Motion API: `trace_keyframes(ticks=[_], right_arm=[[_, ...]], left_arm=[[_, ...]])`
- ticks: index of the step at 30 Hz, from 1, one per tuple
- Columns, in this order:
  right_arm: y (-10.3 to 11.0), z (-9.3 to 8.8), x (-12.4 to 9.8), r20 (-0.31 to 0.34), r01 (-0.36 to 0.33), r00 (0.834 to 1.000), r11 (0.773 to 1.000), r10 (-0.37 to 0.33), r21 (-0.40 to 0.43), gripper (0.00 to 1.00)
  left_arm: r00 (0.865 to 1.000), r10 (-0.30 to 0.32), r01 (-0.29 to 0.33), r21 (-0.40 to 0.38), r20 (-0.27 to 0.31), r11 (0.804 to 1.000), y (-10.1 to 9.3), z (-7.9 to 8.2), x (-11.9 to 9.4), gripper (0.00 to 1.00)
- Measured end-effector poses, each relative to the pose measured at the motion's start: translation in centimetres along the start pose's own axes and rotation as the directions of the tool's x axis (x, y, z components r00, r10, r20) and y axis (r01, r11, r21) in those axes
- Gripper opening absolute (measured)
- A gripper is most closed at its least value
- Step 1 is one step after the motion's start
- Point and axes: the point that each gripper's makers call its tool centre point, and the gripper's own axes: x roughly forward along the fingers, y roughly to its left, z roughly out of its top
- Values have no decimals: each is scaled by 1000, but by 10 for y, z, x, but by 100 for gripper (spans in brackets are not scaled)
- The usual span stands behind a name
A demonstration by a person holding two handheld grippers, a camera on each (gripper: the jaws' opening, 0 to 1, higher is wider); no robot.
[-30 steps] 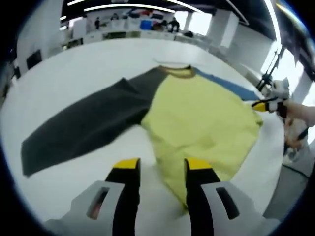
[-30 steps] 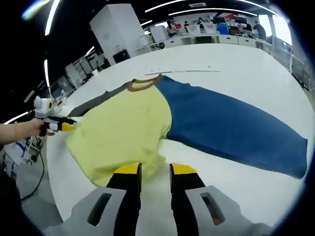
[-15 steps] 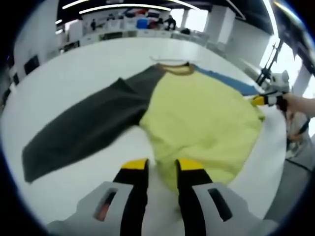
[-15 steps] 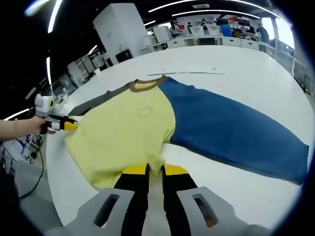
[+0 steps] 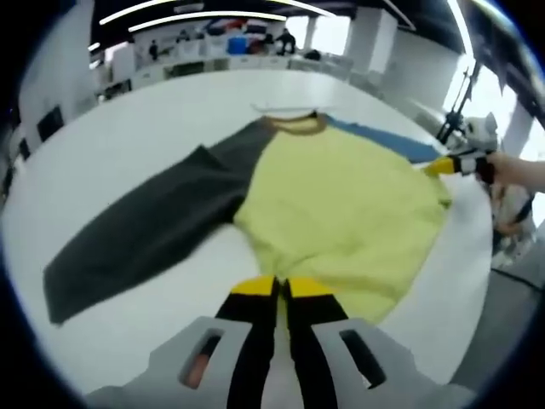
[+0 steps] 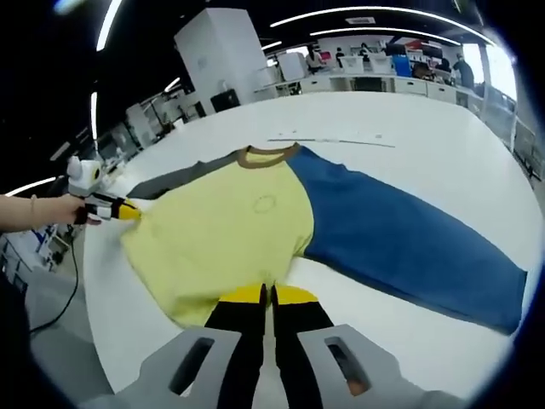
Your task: Fold the garment on the visible template until the final outline fits inside the template.
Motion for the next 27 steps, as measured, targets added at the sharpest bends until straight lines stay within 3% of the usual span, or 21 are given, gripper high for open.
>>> trace_keyframes(ticks=[6,11,13,16,18,19,20,23,24,27], right_arm=[[13,14,-24,31,-43,999,996,45,-75,3],[31,39,-55,113,-113,986,989,124,-99,3],[41,51,-71,149,-143,976,983,159,-113,3],[43,57,-85,151,-127,977,981,149,-146,3],[39,53,-90,127,-105,984,985,122,-134,3],[44,56,-94,146,-130,978,984,147,-120,3],[55,66,-101,211,-174,958,978,194,-111,3],[58,63,-110,206,-164,961,979,186,-118,3],[75,64,-117,215,-234,941,962,261,-142,3],[89,58,-125,191,-277,932,946,307,-169,3]], left_arm=[[998,-28,29,-9,63,1000,-4,19,-27,0],[993,-43,42,14,113,999,-9,35,-54,0],[983,-52,55,-9,175,998,-14,50,-71,0],[973,-53,58,-15,223,998,-17,61,-90,0],[969,-54,59,-13,242,998,-21,65,-100,0],[967,-56,61,-13,248,998,-22,66,-103,0],[965,-56,62,-14,255,998,-23,66,-107,0],[964,-52,58,-15,261,998,-24,63,-114,0],[964,-52,59,-20,262,998,-25,61,-117,0],[964,-51,58,-19,259,998,-28,55,-125,0]])
